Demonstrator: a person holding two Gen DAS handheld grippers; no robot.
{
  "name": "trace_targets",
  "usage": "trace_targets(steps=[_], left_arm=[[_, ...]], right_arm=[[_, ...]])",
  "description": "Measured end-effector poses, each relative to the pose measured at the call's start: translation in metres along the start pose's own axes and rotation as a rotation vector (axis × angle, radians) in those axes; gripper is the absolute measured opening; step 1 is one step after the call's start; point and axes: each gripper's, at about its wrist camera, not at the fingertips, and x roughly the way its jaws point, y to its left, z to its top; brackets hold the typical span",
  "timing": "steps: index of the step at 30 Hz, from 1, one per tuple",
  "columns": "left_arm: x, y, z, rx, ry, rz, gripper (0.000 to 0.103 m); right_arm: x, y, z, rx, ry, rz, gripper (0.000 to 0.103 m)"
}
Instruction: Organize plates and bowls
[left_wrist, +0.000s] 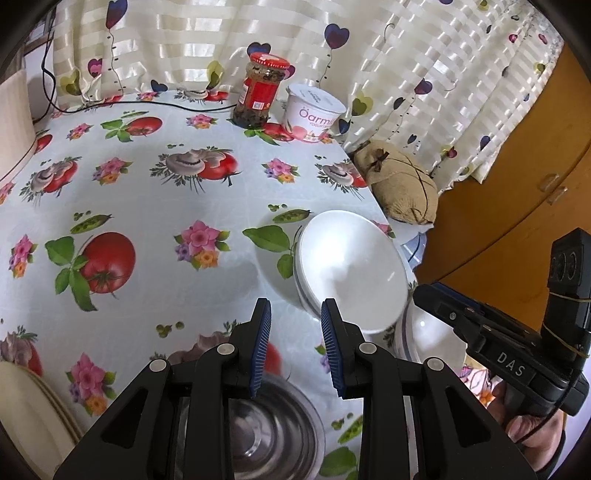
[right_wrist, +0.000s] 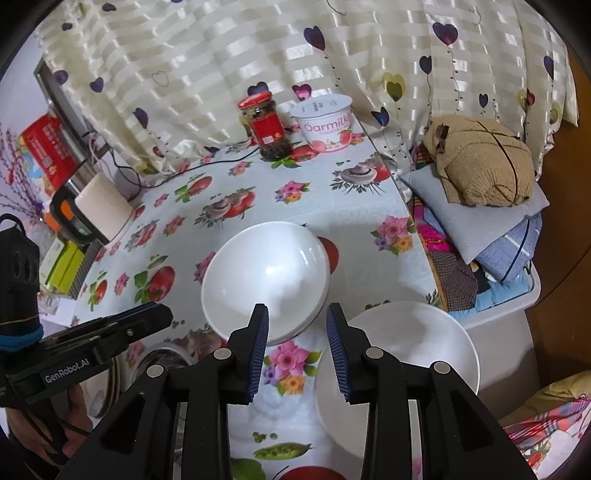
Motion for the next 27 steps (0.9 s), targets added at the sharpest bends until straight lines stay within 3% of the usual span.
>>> trace_targets(steps=[19, 27], left_arm=[[0.034, 0.001, 0.011, -0.042, 0.043, -0.024, 0.029], [0.04, -0.001, 0.012, -0.042, 0.06, -0.042, 0.026]], right_arm=[[0.037, -0.017, 0.015, 0.042, 0.051, -0.014, 0.031], [0.044, -0.015, 0.015, 0.037, 0.07, -0.011, 0.021]])
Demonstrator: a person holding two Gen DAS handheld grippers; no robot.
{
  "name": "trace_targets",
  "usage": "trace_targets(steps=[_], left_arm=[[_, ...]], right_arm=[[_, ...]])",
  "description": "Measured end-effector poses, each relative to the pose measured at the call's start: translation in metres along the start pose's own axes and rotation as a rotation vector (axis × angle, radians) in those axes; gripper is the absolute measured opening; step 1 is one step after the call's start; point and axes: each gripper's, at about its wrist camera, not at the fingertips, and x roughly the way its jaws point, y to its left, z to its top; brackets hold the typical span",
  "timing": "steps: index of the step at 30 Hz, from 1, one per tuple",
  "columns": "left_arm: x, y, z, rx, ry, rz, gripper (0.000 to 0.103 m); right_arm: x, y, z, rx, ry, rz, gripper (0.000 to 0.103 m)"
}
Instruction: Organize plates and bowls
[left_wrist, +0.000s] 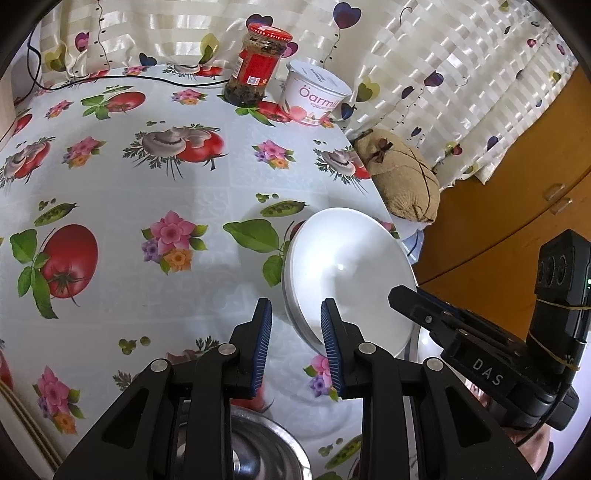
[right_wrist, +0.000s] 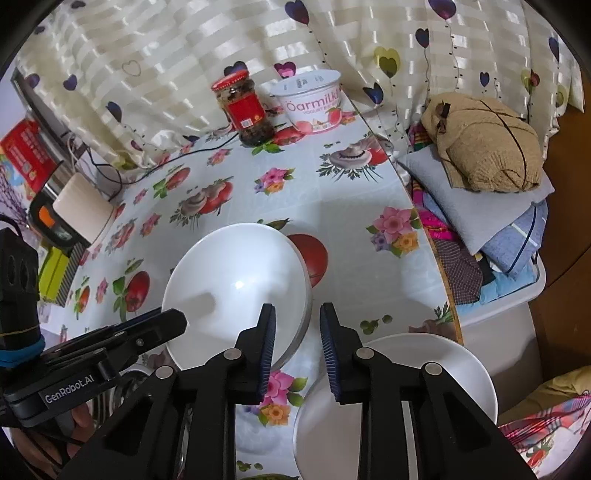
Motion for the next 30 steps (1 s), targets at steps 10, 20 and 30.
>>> trace_targets(steps=[10, 20, 30], left_arm=[[0.003, -0.003, -0.001, 0.021, 0.007, 0.008, 0.021], [-0.013, -0.004, 0.001, 0.026, -0.024, 0.014, 0.021], [-0.037, -0.003, -0.006, 0.021, -0.048, 0.015, 0.021]], right_arm=[[0.003, 0.003, -0.002, -0.005, 0.003, -0.01, 0.015], [-0.005, 0.008, 0.002, -0.009, -0.019, 0.003, 0.015], [-0.021, 0.021, 0.001, -0.024, -0.043, 0.018, 0.015]])
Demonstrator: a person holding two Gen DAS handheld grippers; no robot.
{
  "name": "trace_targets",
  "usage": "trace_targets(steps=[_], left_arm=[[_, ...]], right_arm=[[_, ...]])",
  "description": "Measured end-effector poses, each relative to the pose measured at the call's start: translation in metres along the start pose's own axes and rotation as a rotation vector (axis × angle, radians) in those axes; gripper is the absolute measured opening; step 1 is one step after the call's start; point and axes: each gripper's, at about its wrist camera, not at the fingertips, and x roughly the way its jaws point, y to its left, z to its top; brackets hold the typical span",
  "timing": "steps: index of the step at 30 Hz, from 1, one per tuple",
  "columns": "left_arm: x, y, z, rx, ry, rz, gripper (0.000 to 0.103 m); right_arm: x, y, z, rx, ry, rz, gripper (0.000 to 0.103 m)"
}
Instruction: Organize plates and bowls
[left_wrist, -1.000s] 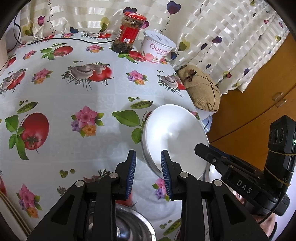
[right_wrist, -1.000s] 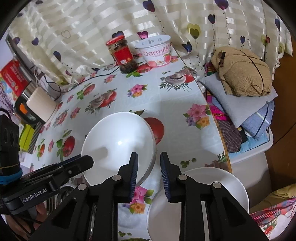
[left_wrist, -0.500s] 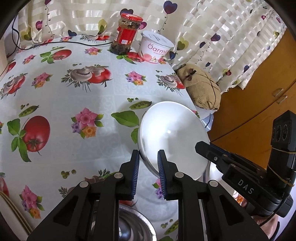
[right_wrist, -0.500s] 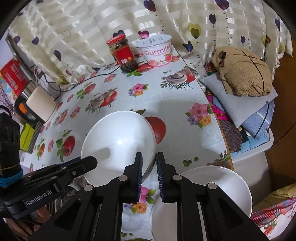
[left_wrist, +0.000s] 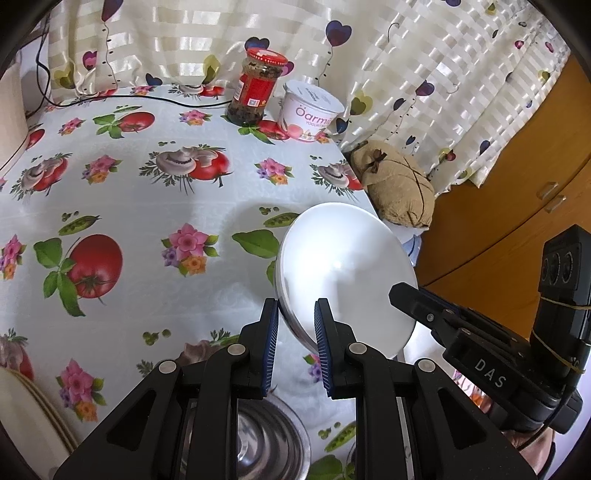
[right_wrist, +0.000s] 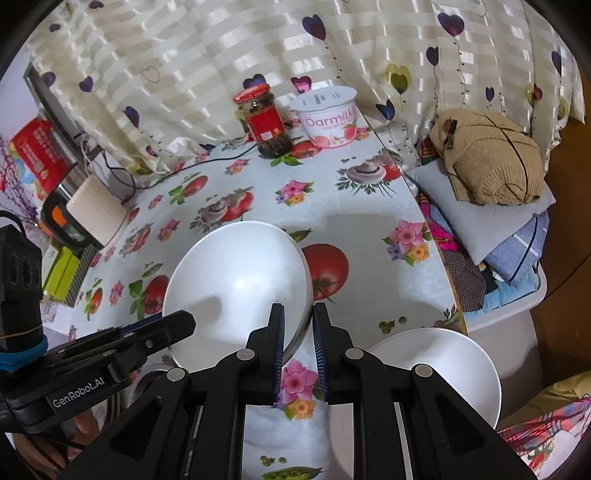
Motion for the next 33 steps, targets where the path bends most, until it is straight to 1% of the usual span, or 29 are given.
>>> trace_targets(steps=[12, 22, 33], left_arm=[[-0.034, 0.005, -0.013, -0.011, -0.035, 0.012, 0.021], [-0.064, 0.017, -0.031, -0.028, -0.057, 0.028, 0.021], [-0.08, 0.039, -0.063, -0.07, -0.035, 0.058, 0.021]], right_arm=[[-0.022, 0.024, -0.01, -0.017, -0.025, 0.027, 0.015], [-0.04, 0.051, -0.023, -0.047, -0.041, 0.051, 0.015], [-0.039, 0.076, -0.049, -0.067, -0.001, 0.088, 0.015]])
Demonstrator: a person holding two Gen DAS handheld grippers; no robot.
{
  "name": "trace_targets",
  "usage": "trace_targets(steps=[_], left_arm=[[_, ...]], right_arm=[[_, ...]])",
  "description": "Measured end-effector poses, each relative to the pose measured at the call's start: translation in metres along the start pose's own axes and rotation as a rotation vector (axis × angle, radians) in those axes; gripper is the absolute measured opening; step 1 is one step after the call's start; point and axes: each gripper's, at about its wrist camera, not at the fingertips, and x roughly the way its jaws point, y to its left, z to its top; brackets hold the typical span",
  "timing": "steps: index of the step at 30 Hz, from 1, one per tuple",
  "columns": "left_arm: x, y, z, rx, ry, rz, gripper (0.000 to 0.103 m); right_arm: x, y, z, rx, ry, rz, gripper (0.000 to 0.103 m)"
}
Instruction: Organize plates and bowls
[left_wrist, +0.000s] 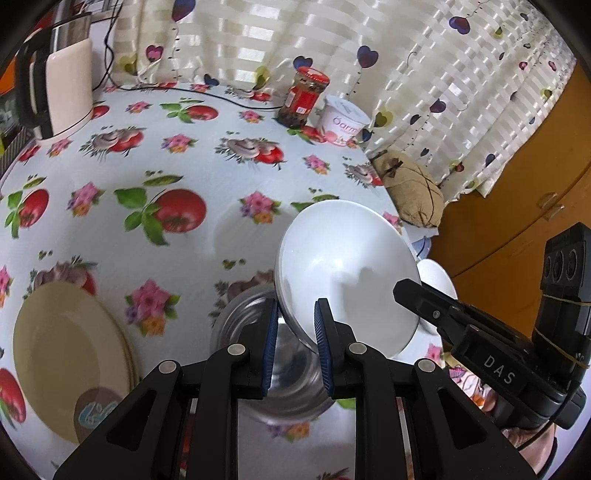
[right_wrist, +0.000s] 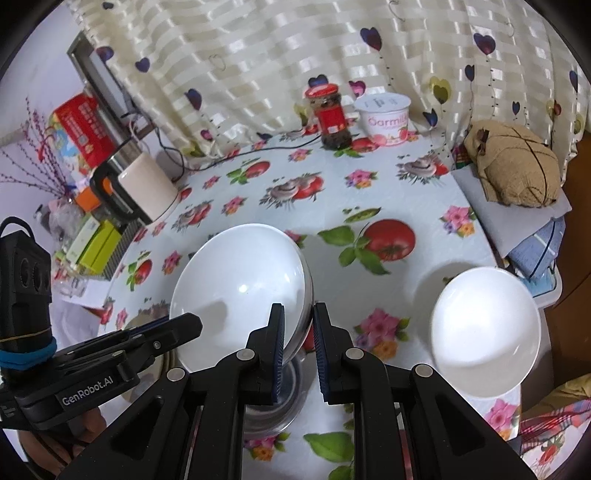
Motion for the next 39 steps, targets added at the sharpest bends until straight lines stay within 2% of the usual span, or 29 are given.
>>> trace_targets(steps=[17, 32, 39], left_arm=[[0.004, 0.022, -0.028, -0.032, 0.055, 0.047, 0.021], [0.019, 0.031, -0.035, -0.043, 0.1, 0.063, 0.021], [0.021, 0.033, -0.036, -0.037, 0.095, 0.06, 0.021]], right_arm=[[0.022, 0.016, -0.031, -0.018, 0.092, 0.02, 0.015], [0.04, 0.017, -0.042, -0.03, 0.154, 0.017, 0.018], [0.045, 0.015, -0.045, -0.031, 0.171, 0.02, 0.018]])
